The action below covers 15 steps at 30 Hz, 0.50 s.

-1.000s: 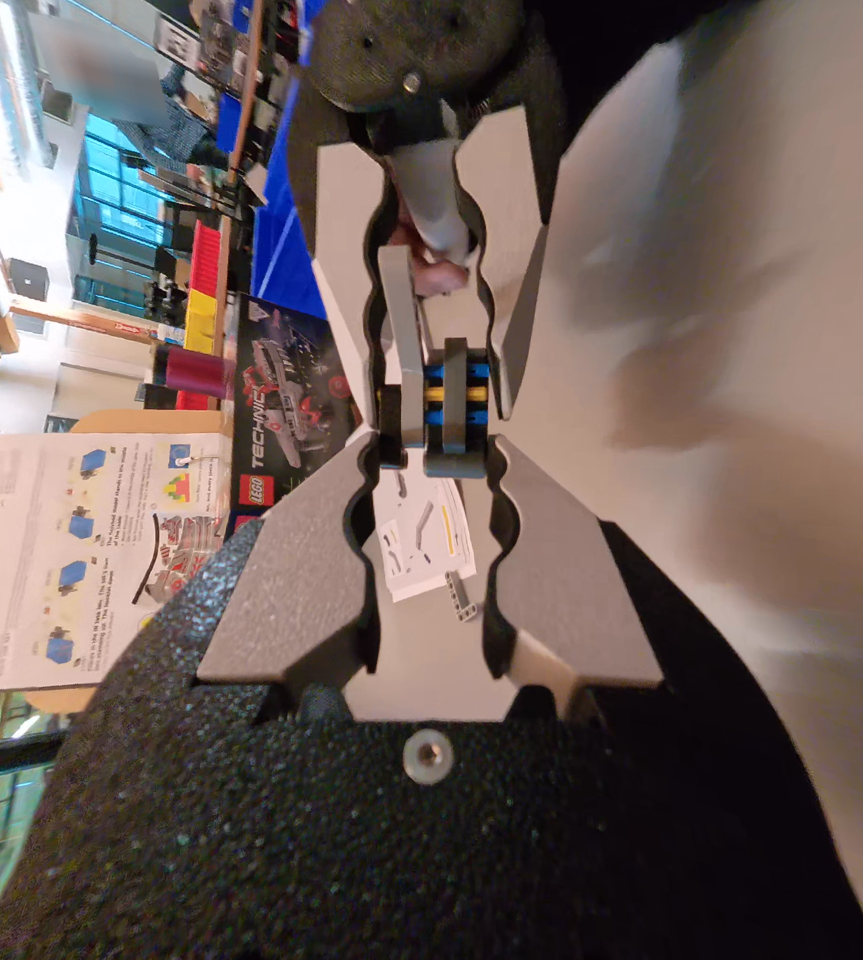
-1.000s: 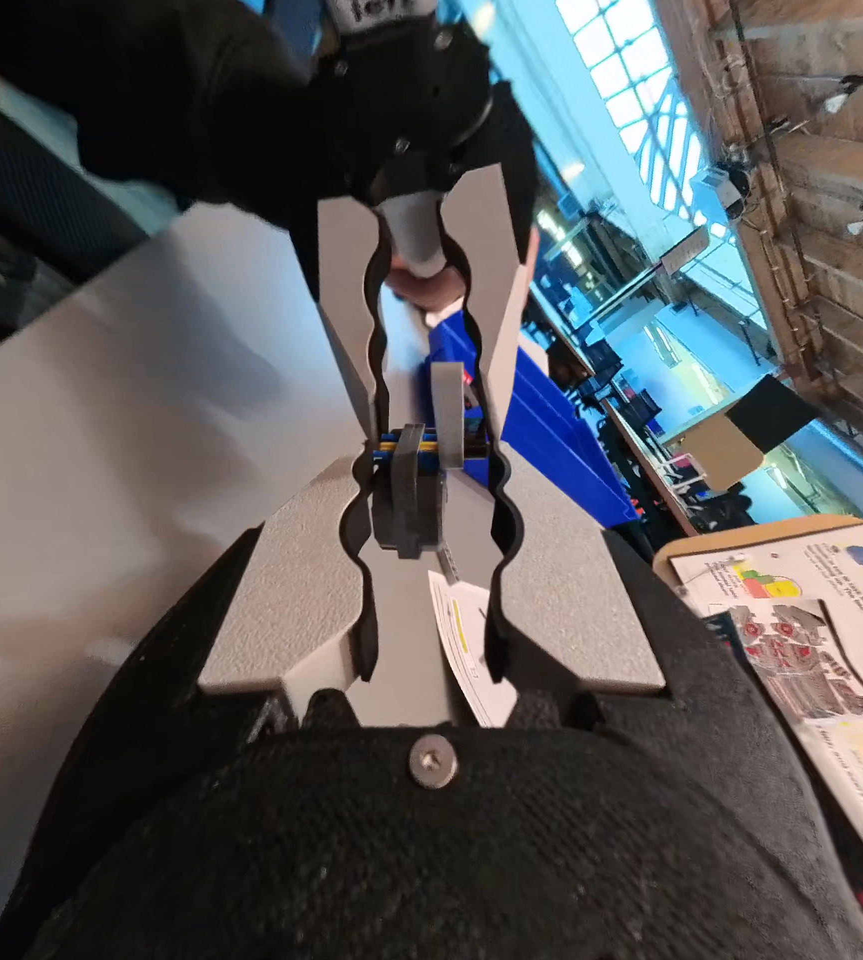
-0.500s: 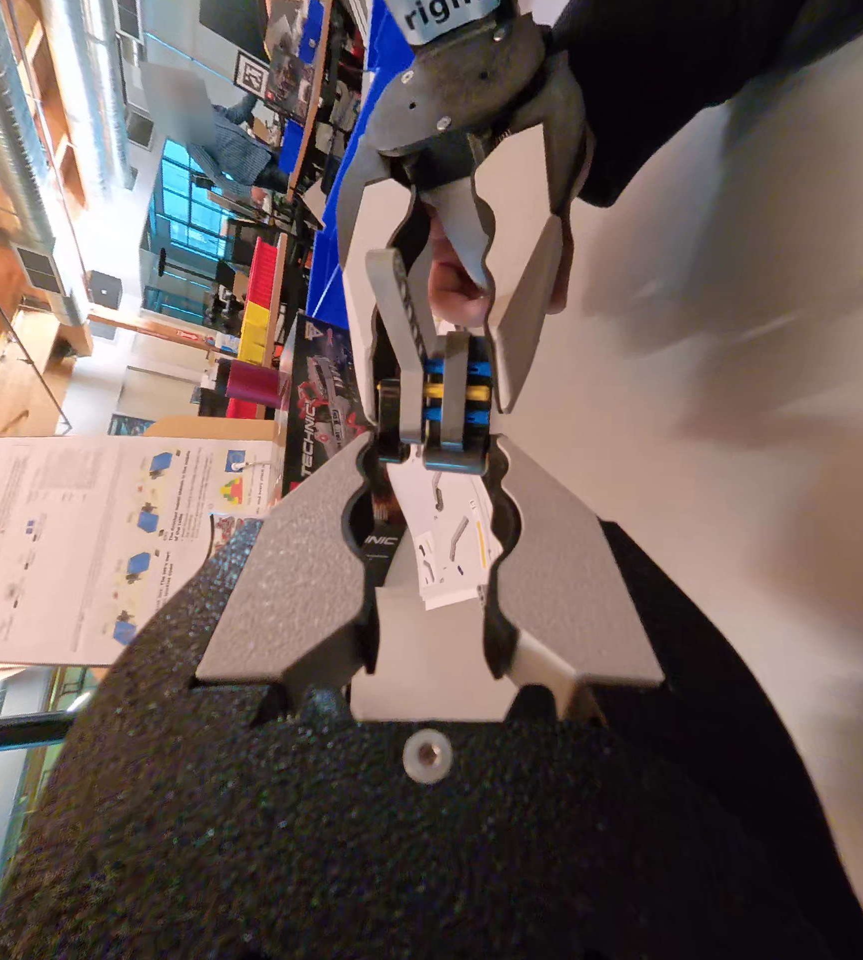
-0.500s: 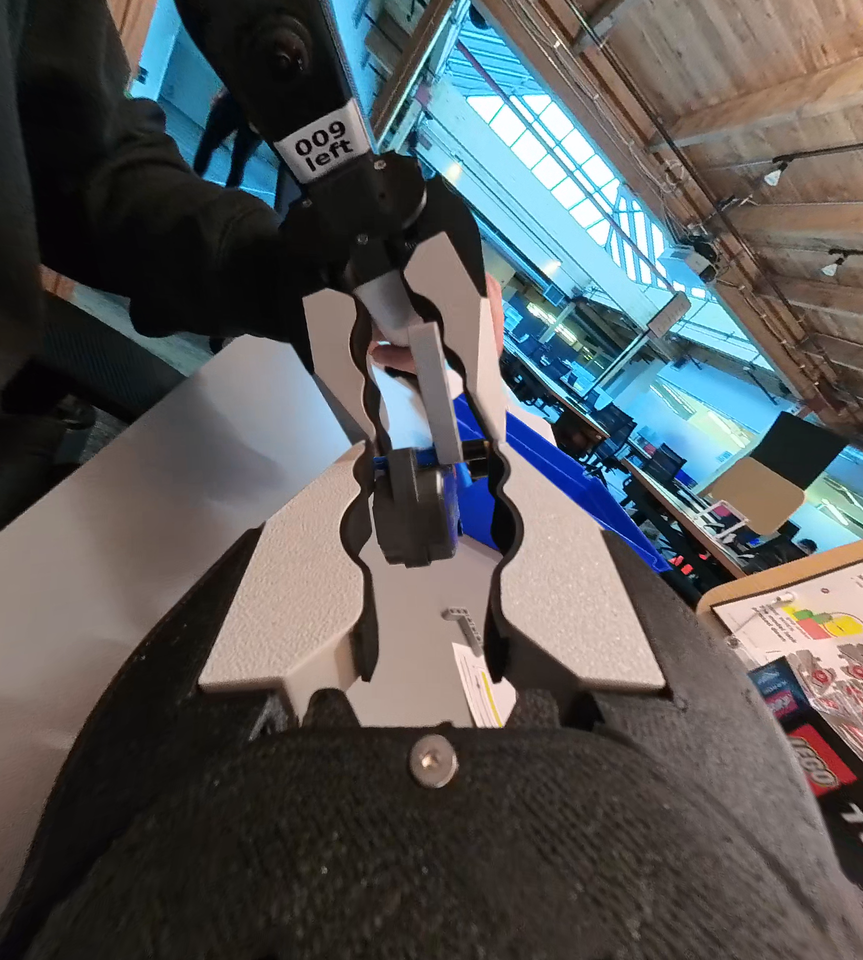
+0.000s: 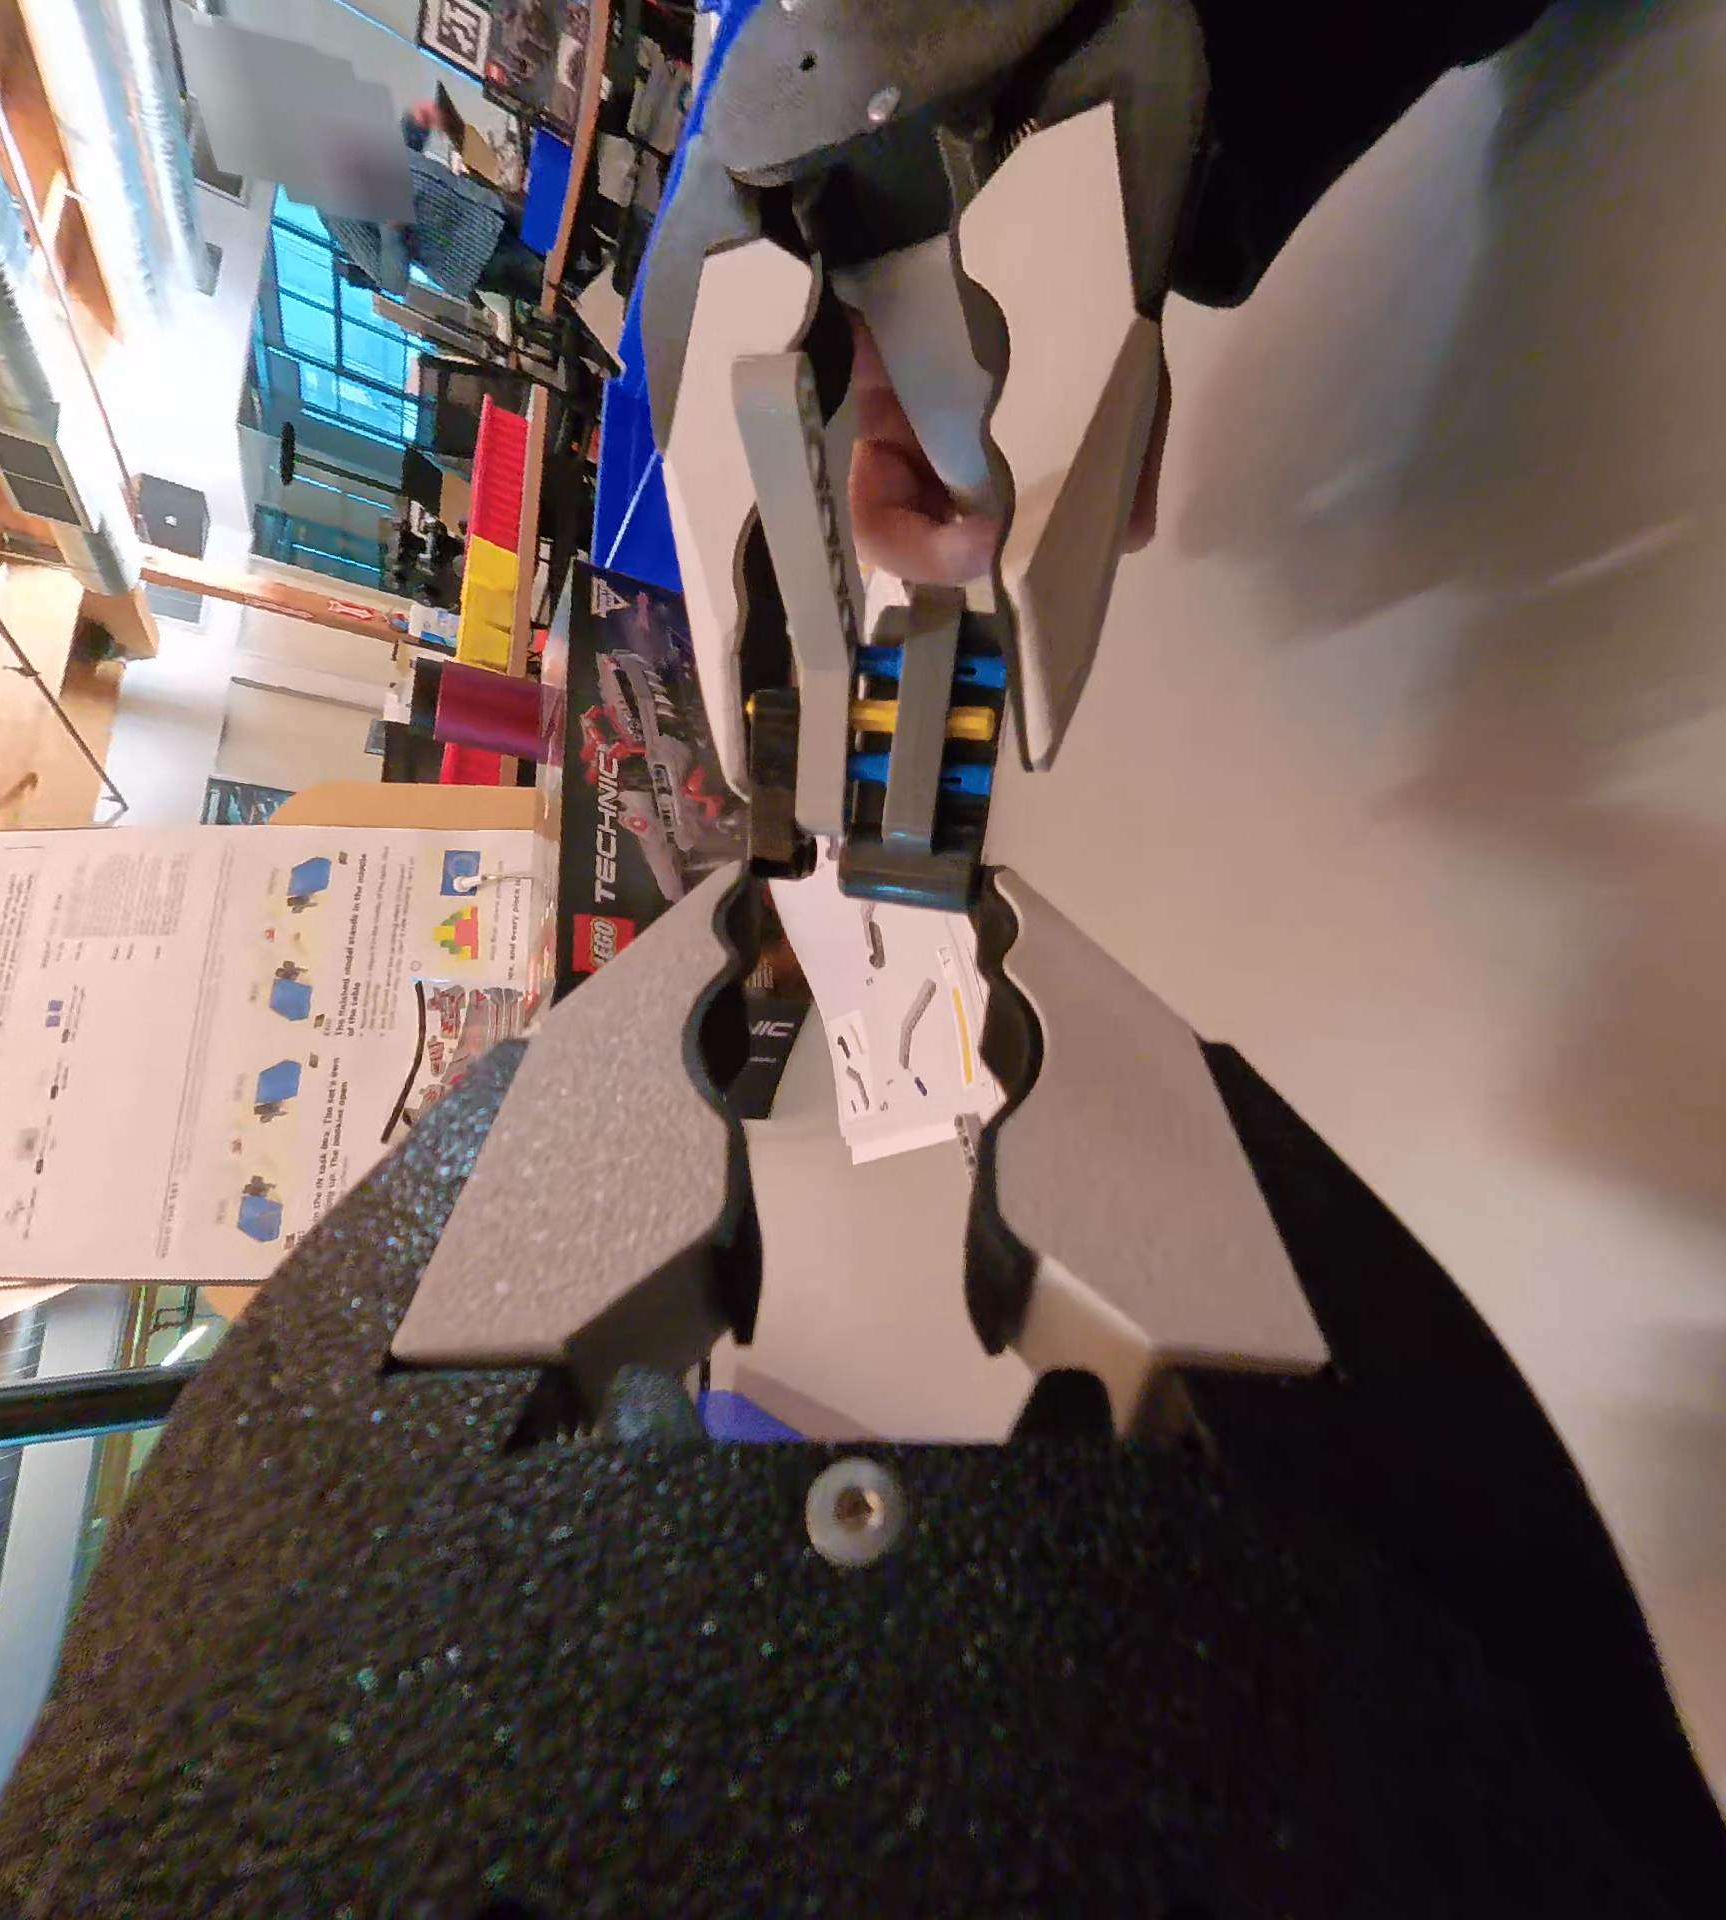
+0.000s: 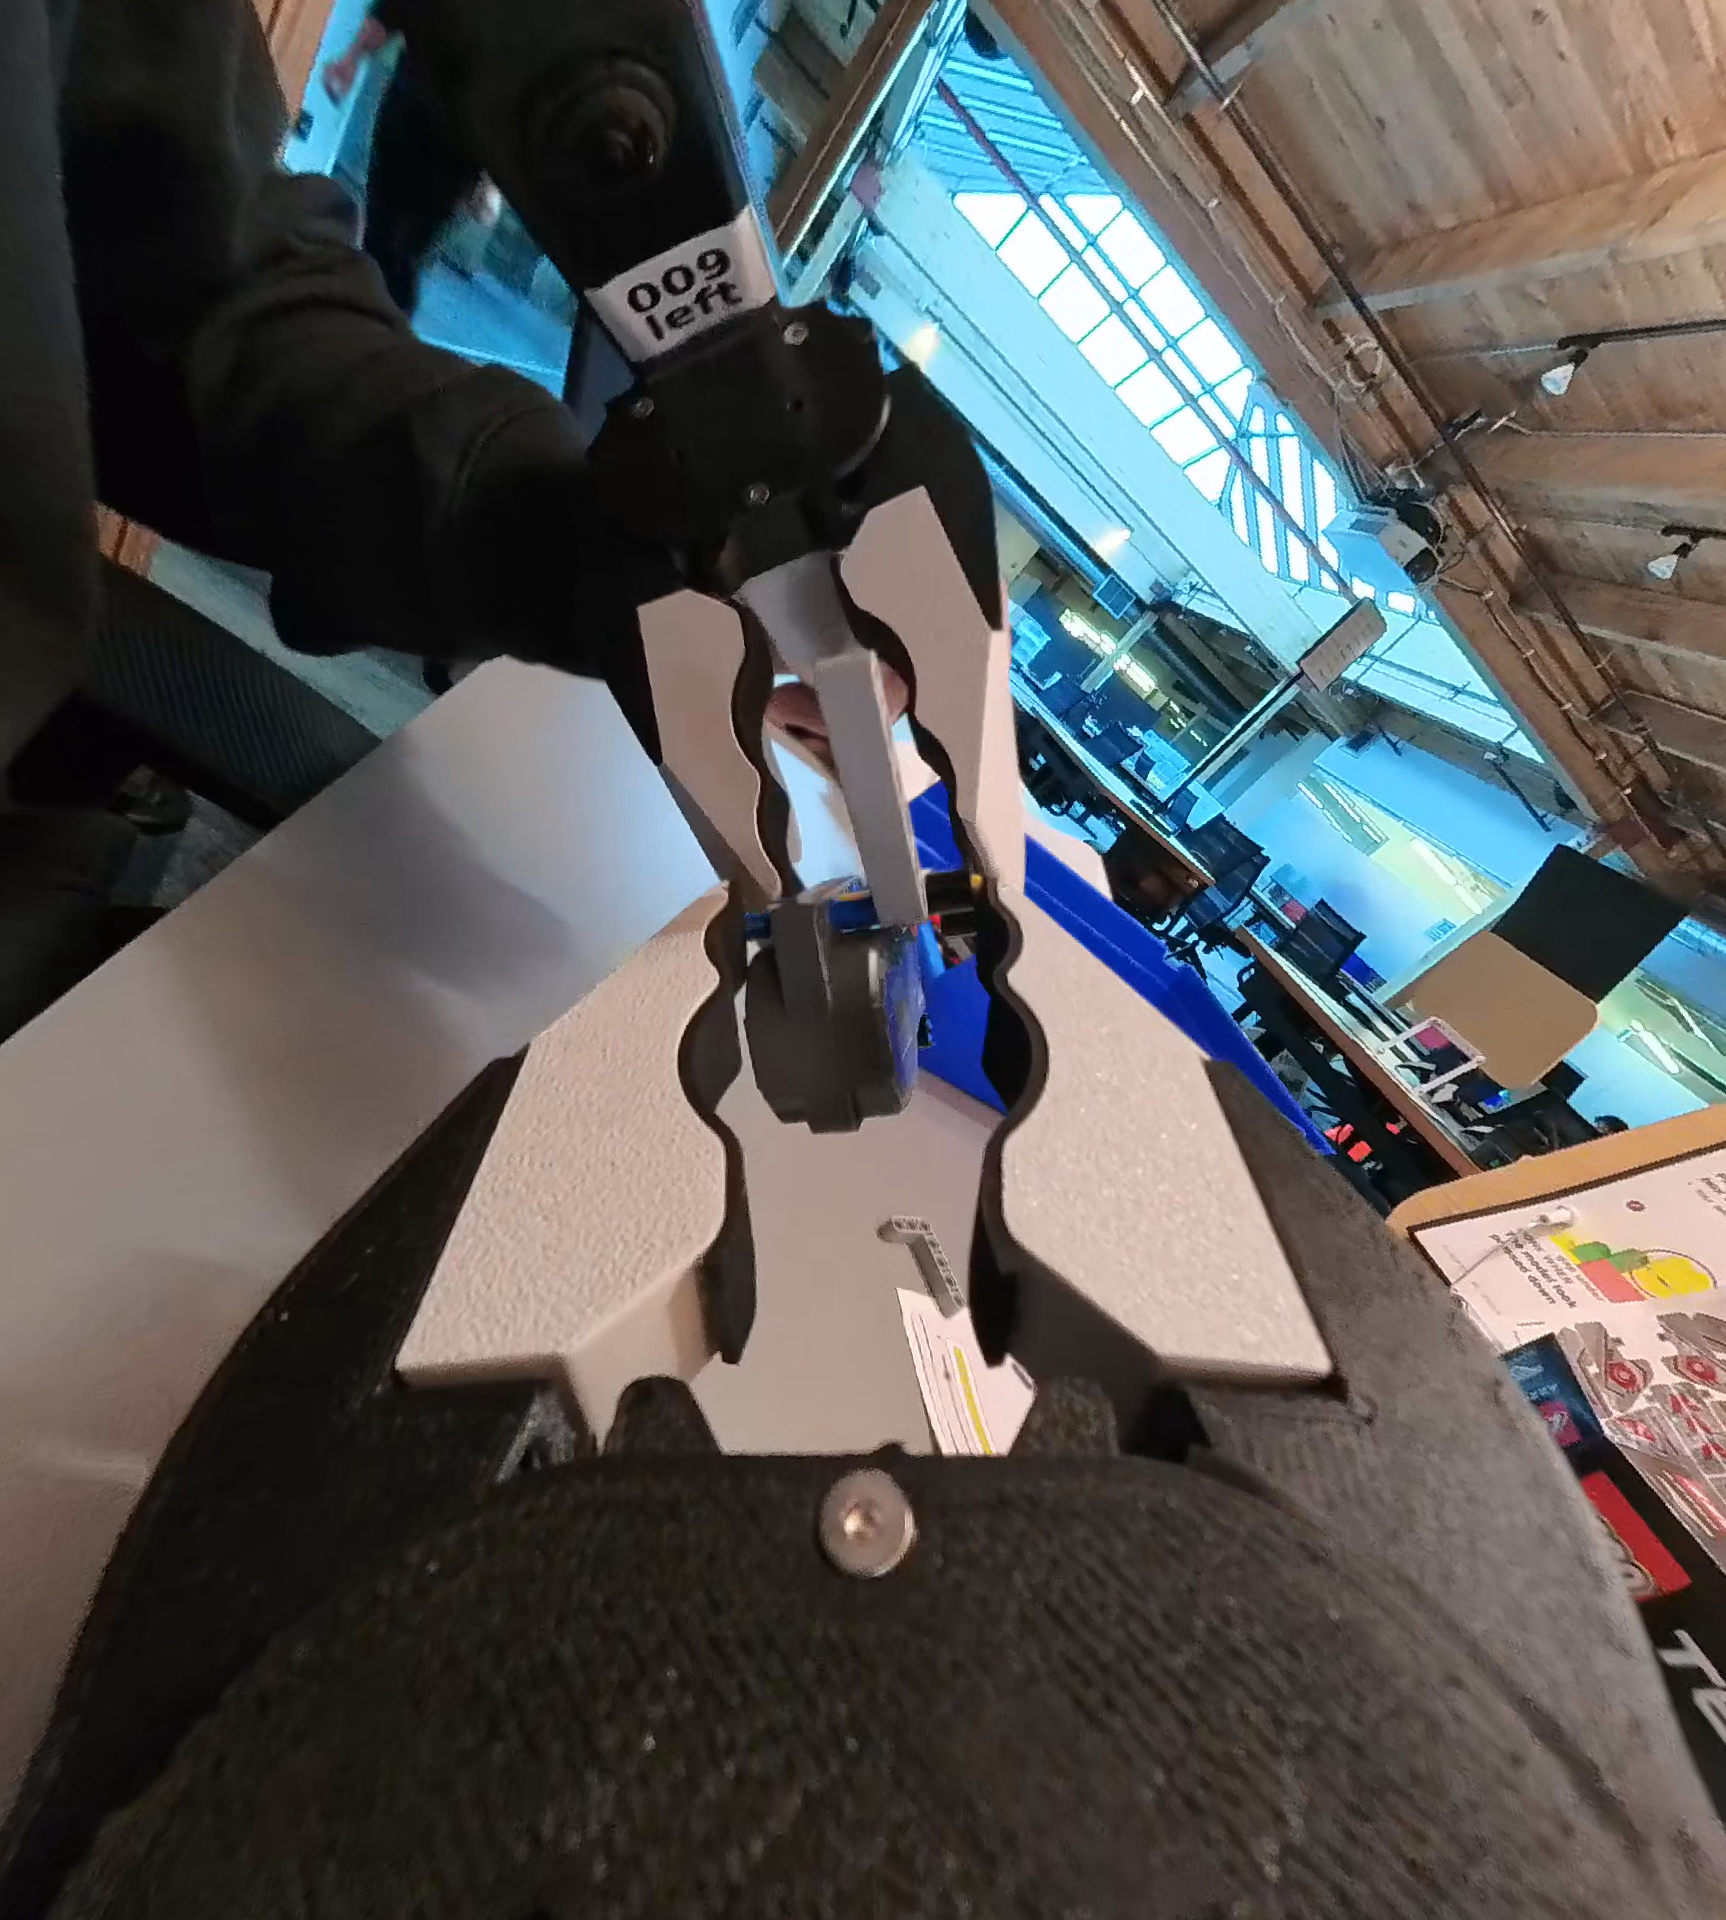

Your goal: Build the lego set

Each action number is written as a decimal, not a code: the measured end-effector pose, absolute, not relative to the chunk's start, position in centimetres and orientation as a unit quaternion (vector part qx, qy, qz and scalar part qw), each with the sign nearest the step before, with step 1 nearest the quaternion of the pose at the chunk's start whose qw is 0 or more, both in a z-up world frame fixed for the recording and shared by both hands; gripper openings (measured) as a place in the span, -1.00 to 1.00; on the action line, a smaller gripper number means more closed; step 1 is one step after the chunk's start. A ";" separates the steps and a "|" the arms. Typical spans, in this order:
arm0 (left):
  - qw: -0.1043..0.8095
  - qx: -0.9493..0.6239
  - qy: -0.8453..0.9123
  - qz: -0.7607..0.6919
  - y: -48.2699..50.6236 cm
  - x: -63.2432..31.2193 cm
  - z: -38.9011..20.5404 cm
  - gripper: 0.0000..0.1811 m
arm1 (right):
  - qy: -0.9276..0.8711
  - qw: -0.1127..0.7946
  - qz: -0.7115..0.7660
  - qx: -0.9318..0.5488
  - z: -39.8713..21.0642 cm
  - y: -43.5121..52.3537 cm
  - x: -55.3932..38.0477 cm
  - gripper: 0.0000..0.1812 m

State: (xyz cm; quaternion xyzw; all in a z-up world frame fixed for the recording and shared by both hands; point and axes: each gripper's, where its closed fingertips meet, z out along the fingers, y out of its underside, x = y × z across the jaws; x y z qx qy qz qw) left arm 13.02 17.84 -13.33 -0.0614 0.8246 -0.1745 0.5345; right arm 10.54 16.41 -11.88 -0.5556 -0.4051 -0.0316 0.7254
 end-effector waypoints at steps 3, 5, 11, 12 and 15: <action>0.531 -0.061 0.829 -0.165 17.9 13.1 -13.5 -0.57 | -0.405 0.721 -0.033 -0.562 -12.1 16.6 10.7 -0.53; 0.531 -0.060 0.829 -0.166 17.8 13.3 -13.7 -0.54 | -0.397 0.722 -0.023 -0.565 -12.1 16.6 10.8 -0.54; 0.536 -0.057 0.830 -0.143 17.7 13.9 -14.4 -0.53 | -0.403 0.708 -0.032 -0.579 -12.9 17.1 10.8 -0.54; 0.542 -0.057 0.826 -0.143 17.8 14.0 -14.2 -0.53 | -0.397 0.709 -0.032 -0.582 -12.8 17.2 11.0 -0.54; 0.576 -0.045 0.810 -0.101 18.9 14.3 -13.4 -0.54 | -0.348 0.708 0.027 -0.614 -12.6 17.0 12.3 -0.60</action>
